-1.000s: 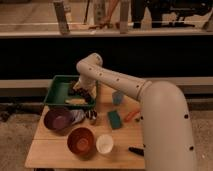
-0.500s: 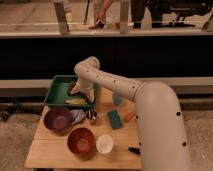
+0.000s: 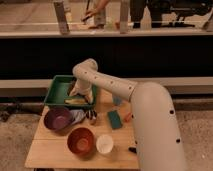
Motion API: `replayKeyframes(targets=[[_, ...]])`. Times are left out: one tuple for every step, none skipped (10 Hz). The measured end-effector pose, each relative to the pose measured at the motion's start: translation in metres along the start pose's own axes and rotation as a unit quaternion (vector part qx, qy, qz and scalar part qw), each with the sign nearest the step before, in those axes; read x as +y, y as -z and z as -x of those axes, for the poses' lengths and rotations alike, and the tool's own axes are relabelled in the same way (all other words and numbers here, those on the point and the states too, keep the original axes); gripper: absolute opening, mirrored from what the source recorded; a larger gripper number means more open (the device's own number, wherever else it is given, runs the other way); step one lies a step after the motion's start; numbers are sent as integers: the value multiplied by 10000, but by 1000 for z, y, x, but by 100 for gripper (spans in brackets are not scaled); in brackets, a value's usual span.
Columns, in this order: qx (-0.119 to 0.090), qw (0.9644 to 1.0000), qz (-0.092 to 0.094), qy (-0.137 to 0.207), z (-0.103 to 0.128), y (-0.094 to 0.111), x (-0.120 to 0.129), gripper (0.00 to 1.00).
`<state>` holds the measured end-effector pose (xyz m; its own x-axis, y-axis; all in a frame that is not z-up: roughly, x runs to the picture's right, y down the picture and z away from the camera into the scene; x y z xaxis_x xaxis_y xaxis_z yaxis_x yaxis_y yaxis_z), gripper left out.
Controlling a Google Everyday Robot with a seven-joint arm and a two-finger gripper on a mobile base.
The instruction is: Place banana in paper cup
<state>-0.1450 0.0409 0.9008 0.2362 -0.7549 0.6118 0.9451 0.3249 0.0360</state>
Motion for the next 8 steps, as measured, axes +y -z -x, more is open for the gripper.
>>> replayKeyframes(targets=[[-9,10000,9,28,-1,-2,0,80],[-16,10000,21,87,-2,-6,0,80],[-14,9999,36,161,-2,-10,0,80],[-10,9996,57,260,-2,-14,-1,80],[-7,9994,78,349,-2,-18,-2,80],[-7,9991,90,421,-4,-22,-3,80],[-10,9989,94,459,-5,-26,-3,80],[13,9989,82,466,-7,-29,-5,80]])
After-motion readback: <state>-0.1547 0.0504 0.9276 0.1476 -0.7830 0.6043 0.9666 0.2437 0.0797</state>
